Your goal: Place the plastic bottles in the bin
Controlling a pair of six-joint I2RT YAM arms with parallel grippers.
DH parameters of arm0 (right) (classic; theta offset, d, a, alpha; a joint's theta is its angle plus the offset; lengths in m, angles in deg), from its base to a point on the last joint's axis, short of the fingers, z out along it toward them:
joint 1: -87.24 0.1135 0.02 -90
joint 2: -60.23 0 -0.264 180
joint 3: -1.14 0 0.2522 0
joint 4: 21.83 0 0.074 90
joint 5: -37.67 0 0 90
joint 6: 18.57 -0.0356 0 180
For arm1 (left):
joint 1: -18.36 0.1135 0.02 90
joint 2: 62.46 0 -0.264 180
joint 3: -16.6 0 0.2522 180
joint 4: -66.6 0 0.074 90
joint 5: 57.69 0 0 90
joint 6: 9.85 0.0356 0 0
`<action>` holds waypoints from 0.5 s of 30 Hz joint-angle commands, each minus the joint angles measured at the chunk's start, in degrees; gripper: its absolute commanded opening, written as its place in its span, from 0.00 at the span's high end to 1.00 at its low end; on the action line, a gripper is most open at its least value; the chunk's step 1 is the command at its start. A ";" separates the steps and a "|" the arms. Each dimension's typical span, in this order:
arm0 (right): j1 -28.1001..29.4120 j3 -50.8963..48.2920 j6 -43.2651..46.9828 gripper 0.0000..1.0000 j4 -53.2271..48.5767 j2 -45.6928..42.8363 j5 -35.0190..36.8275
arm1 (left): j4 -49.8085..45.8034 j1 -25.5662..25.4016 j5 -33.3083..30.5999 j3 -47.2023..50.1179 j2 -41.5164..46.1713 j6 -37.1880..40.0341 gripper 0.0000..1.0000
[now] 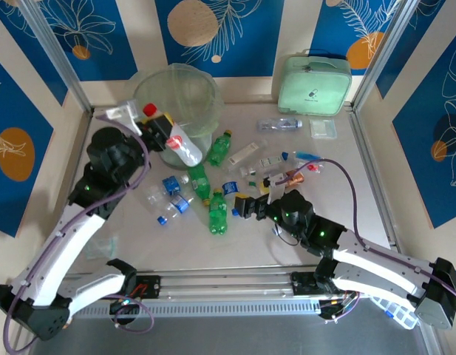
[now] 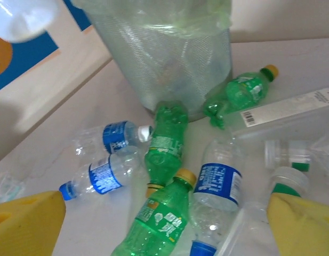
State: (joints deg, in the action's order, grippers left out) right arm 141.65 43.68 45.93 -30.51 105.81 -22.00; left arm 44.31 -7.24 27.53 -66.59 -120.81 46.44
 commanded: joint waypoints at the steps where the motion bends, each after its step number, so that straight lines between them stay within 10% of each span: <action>1: 1.07 0.11 -0.75 0.04 2.81 0.85 5.59 | -6.59 5.17 0.07 -9.80 -5.23 -2.99 0.75; 15: 4.11 3.31 -1.16 0.04 1.32 7.26 10.09 | -22.16 16.21 9.18 -42.44 -34.43 -0.90 0.76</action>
State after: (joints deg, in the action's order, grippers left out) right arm 145.37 45.16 45.43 -30.75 113.57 -12.84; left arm 26.08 7.60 35.84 -105.10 -153.36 44.10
